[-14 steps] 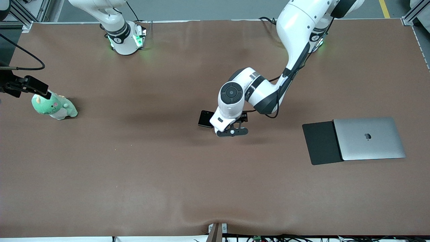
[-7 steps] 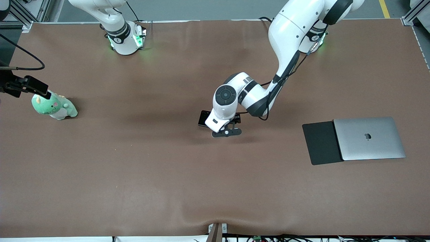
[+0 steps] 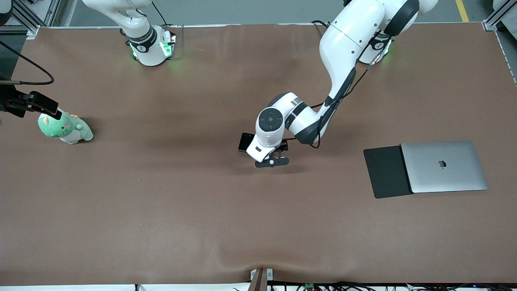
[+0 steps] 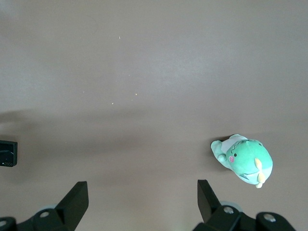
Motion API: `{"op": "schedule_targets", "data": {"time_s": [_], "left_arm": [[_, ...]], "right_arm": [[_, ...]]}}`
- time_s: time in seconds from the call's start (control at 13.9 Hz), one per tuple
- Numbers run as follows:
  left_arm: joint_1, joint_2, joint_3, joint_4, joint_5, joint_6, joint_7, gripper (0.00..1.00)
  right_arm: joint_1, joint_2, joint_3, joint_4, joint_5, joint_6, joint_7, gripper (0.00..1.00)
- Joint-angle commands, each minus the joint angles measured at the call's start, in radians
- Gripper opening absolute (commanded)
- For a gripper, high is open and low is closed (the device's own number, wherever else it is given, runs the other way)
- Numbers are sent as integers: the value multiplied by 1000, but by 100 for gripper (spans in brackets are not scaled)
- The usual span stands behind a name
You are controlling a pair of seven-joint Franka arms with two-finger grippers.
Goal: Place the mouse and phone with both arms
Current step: 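Lower the left gripper and close it on the white mouse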
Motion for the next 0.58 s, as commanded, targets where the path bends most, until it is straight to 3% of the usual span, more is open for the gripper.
{"op": "schedule_targets", "data": {"time_s": [0.0,0.51], "left_arm": [[-19,39,6,57,17,3,-34,100],[-27,41,6,51,23,0,-35,100]], "right_arm": [[-12,3,8,4,-11,4,-13,100],[-13,4,8,4,-11,4,-14,100]]}}
